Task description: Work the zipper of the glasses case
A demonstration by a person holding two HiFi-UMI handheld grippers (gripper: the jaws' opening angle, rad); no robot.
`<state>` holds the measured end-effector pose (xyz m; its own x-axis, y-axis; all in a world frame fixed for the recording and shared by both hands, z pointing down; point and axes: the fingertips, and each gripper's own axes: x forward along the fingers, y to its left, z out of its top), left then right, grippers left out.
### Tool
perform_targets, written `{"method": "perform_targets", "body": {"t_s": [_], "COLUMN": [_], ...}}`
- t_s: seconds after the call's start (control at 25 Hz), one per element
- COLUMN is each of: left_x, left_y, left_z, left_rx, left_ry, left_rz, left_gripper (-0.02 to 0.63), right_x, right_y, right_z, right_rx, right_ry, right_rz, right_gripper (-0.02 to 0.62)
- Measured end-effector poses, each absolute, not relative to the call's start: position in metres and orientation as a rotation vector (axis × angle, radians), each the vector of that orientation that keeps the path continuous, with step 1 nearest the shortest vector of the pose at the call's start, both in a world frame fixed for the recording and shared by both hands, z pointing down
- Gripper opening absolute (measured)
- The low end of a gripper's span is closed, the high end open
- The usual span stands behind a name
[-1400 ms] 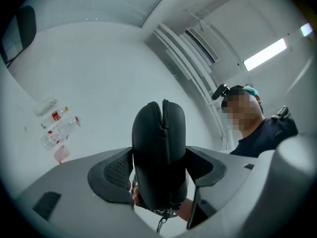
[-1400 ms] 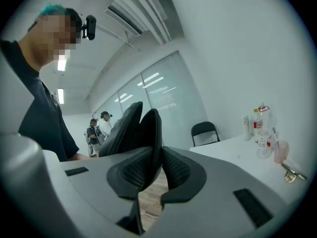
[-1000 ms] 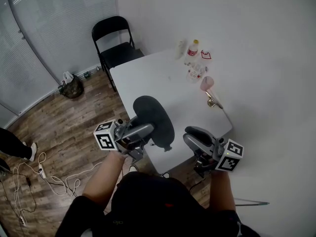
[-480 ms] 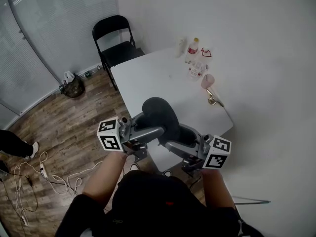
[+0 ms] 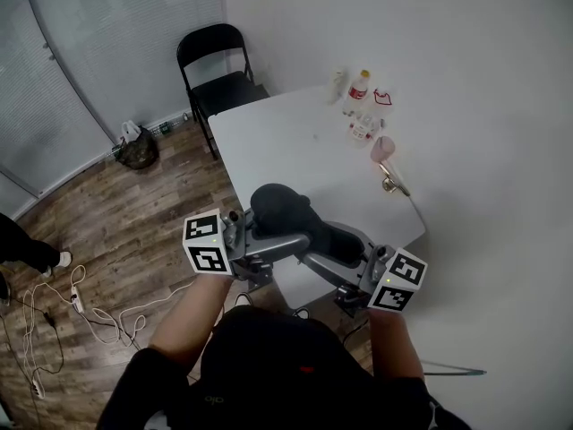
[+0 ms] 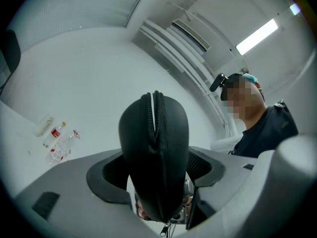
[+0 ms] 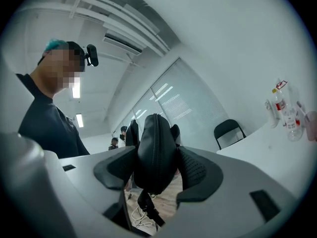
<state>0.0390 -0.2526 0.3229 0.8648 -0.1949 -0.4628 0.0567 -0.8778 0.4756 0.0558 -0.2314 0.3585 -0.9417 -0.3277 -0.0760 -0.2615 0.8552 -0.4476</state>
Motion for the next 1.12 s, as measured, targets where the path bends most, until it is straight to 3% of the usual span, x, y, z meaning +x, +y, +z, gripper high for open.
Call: {"method": "perform_targets", "body": {"t_s": [0.28, 0.52, 0.84, 0.88, 1.0, 1.12], "left_x": [0.041, 0.034, 0.013, 0.011, 0.006, 0.005], "left_y": [-0.252, -0.267, -0.324, -0.325, -0.323, -0.320], "left_z": [0.323, 0.321, 0.302, 0.296, 0.277, 0.266], "left_rx": [2.538, 2.472, 2.345, 2.345, 2.344, 2.346], "left_ry": [-0.112, -0.187, -0.372, -0.378, -0.398, -0.412], "left_rz": [-0.702, -0.759, -0.881, -0.901, -0.948, -0.962], "left_gripper": [0.324, 0.276, 0.275, 0.275, 0.275, 0.275], "right_x": [0.046, 0.044, 0.095, 0.094, 0.080, 0.058], "right_y": [-0.227, -0.230, -0.247, -0.247, -0.241, -0.236], "right_z": [0.364, 0.358, 0.383, 0.390, 0.394, 0.384], "right_rx": [-0.448, -0.501, -0.819, -0.875, -0.968, -1.008], "right_ry": [2.942, 2.984, 2.951, 2.973, 2.972, 2.967], "right_rz": [-0.643, -0.505, -0.209, -0.174, -0.144, -0.045], "right_gripper": [0.276, 0.278, 0.276, 0.266, 0.141, 0.125]}}
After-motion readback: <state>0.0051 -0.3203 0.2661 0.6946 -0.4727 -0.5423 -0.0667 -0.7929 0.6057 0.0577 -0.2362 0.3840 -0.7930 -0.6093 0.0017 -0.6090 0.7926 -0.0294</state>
